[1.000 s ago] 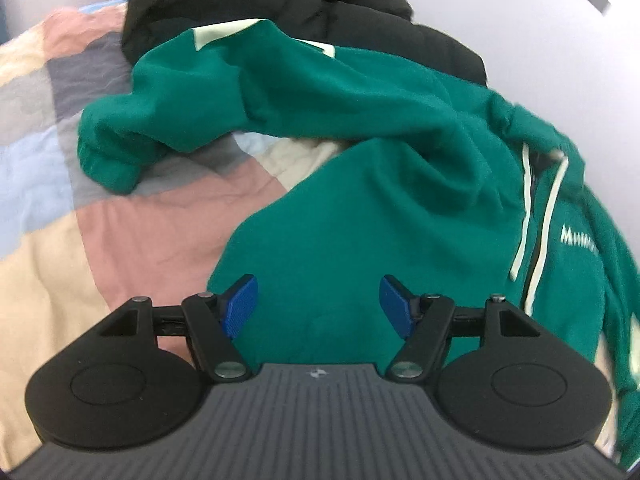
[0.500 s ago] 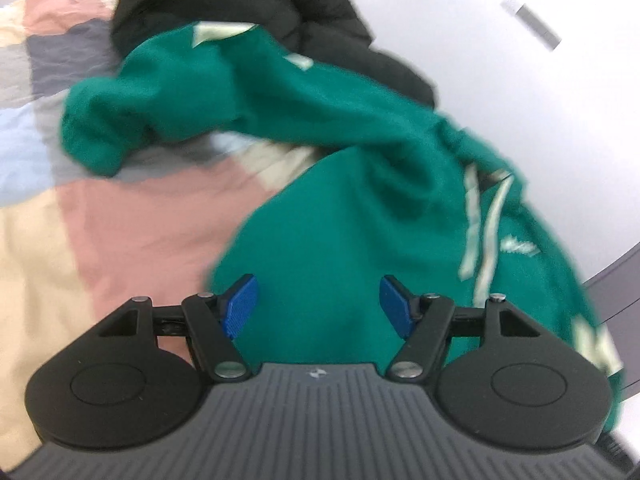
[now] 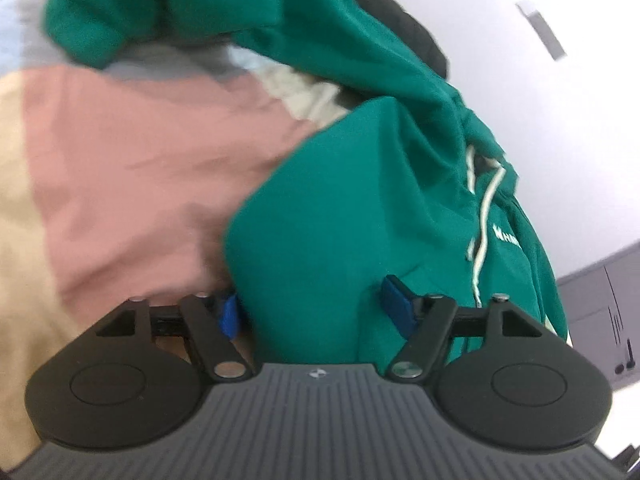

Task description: Fold large clothes

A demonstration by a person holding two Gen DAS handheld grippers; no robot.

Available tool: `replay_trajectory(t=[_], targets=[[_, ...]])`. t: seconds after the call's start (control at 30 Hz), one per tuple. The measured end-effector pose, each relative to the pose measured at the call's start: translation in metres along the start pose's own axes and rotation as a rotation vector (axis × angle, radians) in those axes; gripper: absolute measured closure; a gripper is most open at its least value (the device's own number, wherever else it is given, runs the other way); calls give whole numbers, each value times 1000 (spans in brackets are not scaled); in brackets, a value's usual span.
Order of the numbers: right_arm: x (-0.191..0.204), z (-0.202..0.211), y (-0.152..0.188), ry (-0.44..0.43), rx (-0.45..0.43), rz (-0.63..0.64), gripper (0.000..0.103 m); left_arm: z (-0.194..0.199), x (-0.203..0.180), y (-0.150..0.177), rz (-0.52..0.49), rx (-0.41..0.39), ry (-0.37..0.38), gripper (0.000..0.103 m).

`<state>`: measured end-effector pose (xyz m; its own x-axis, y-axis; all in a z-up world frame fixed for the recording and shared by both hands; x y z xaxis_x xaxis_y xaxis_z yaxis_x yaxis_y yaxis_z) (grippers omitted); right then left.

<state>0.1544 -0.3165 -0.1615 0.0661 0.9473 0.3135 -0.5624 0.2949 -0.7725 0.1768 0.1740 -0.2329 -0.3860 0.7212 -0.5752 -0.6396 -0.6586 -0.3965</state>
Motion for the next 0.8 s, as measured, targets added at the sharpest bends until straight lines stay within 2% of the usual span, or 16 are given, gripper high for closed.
replay_trajectory(t=[0.03, 0.17, 0.2, 0.27, 0.4, 0.47, 0.53, 0.67, 0.8], targets=[[0, -2, 2, 1, 10, -5, 83, -1, -3, 0, -12, -4, 2, 38], [4, 6, 7, -6, 19, -26, 83, 3, -11, 0, -12, 8, 59, 81], [7, 11, 7, -15, 13, -27, 83, 9, -13, -2, -11, 3, 85, 86], [14, 26, 4, -51, -9, -40, 83, 25, -20, -5, -11, -16, 142, 89], [37, 71, -7, -159, -62, -29, 83, 67, -40, -15, -83, -45, 222, 90], [49, 96, -11, -196, -87, 6, 83, 87, -50, -20, -113, -39, 239, 90], [56, 118, -14, -219, -96, 22, 84, 106, -56, -25, -127, -18, 222, 90], [52, 147, -19, -210, -40, -8, 84, 136, -60, -39, -141, 34, 179, 90], [44, 147, -2, -172, 96, -53, 84, 128, -42, -41, -222, 94, 23, 89]])
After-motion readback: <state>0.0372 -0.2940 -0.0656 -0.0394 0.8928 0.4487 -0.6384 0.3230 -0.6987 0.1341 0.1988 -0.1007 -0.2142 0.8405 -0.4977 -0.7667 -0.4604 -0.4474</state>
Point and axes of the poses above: each gripper's, at about its wrist camera, not at the fingertips, and z roughly against the way its jaws point, x to its left, y to its underside, the point moved 9 cm from there along -z, roughly the way its jaws point, and after that the axes turned 5 degrees about -y, right-handed, at the moved point
